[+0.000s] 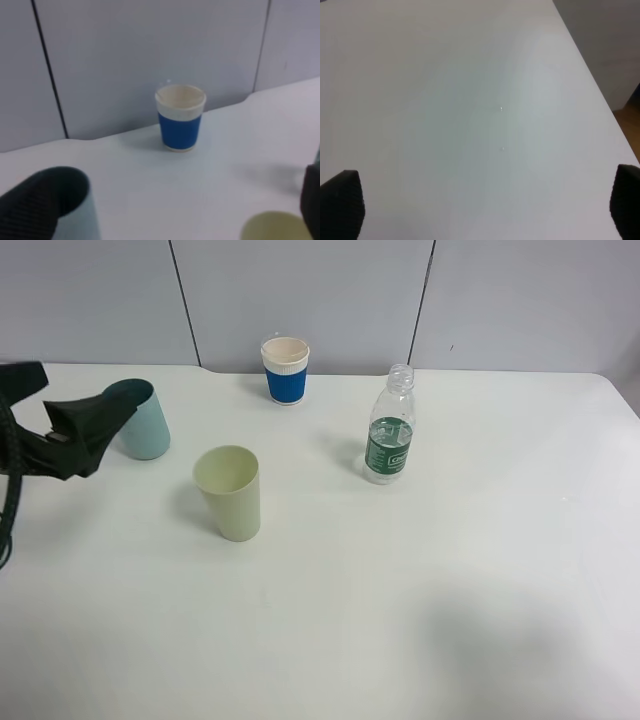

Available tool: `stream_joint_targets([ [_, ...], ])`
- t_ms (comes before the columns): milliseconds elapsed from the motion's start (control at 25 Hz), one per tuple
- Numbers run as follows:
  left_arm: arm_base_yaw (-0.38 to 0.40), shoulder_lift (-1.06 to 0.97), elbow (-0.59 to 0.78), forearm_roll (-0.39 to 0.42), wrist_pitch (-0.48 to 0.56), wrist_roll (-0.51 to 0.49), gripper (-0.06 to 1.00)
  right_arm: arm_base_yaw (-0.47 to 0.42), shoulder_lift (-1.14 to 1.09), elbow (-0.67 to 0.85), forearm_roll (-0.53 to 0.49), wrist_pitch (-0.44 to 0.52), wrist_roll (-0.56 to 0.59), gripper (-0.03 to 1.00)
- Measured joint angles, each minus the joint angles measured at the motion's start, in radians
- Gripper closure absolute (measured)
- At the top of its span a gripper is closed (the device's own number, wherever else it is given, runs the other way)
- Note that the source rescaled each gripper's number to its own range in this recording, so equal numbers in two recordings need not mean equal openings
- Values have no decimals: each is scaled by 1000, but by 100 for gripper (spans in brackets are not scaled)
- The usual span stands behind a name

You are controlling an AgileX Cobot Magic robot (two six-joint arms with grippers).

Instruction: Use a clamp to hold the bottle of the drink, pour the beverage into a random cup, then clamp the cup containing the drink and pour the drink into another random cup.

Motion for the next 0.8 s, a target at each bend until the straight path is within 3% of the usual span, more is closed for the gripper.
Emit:
stream_joint_targets([
  [240,0,-251,-153,0,490,0,0,0,0,0,0,0,0,-3],
  [360,0,-375,-197,0,677,0,0,0,0,0,0,0,0,-3],
  [600,0,-573,-265,2,995,0,0,0,0,0,0,0,0,-3],
  [800,0,-667,-317,2,1200,-1,0,0,0,0,0,0,0,-3],
])
